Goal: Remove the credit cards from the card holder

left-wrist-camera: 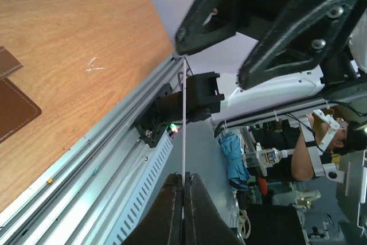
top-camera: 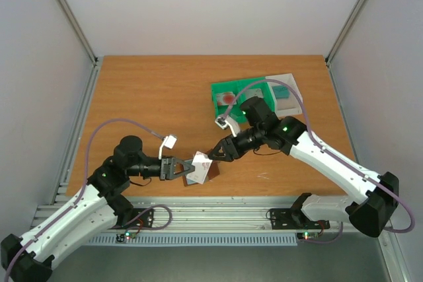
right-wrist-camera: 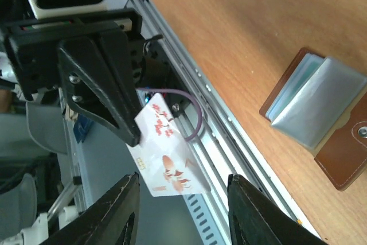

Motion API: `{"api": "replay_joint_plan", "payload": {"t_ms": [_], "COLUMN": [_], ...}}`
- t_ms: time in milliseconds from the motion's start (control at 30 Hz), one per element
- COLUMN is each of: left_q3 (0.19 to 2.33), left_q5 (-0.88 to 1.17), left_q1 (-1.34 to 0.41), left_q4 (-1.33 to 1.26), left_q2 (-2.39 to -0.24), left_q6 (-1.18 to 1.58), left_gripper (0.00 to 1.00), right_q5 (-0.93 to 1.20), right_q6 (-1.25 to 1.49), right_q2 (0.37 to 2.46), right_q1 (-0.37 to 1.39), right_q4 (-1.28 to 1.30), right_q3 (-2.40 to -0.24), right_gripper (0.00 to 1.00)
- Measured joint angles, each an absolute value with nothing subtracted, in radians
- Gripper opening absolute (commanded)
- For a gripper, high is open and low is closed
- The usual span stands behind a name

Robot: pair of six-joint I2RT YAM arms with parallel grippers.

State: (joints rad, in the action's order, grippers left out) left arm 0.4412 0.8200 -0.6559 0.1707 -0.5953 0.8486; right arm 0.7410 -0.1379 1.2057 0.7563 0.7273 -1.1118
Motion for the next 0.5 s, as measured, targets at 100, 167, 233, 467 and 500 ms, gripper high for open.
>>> {"api": "replay_joint_plan", "payload": {"t_ms": [100,167,233,467,500], "left_q3": [0.441,0.441,0.441,0.441,0.441], "left_q5": [0.843,0.852,0.862,0.884,0.886], "left_q1": [-0.656,-0.656,-0.656,-0.656,-0.656], "left_q4": [0.169,0.168,0.164,0.136,0.134], "left_q2": [-0.595,-0.595,-0.595,-0.595,-0.595], "left_q6": [0.842,0.837,0.837,0.837,0.837], "left_gripper": [0.00,0.01,0.00,0.01,0.00], "right_q5": [0.758,0.767,0.777,0.820,0.825], "right_q6": [-0.166,-0.179,-0.190,-0.199,-0.202], "right_q2": [1.229,1.230,1.231,1.252,1.252], "right_q1": [0.756,0.756,0.756,0.756,0.756], "right_q4": [0.750,0.757,0.759,0.759,0.757], "right_q3": [-1.111,-1.111,-1.111,-1.110,-1.108], "right_gripper": [0.43,0.43,0.41,0.09,0.03]}}
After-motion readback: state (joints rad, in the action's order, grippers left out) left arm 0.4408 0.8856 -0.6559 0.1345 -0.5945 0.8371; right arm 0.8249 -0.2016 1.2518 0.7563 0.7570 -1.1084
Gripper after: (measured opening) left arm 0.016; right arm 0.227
